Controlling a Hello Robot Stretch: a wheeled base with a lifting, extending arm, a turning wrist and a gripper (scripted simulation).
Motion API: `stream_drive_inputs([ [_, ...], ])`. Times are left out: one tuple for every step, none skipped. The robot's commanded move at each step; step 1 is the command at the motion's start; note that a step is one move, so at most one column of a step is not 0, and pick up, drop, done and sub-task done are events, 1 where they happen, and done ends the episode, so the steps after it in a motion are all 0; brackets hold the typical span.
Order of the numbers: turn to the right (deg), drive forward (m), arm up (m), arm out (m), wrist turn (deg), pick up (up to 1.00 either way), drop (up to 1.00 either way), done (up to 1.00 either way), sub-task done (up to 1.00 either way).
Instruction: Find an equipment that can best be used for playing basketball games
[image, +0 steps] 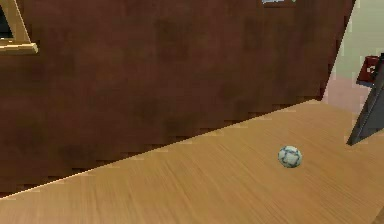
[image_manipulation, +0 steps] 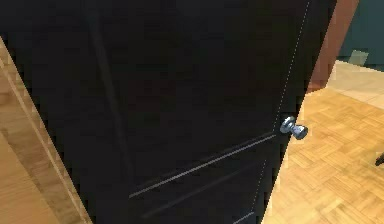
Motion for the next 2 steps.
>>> stream_drive_inputs([
  [-12.0,0.00,0.00,0.00,0.0,0.00,0.00,0.00,0.00],
  [-3.0,0.00,0.00,0.00,0.0,0.00,0.00,0.00,0.00],
])
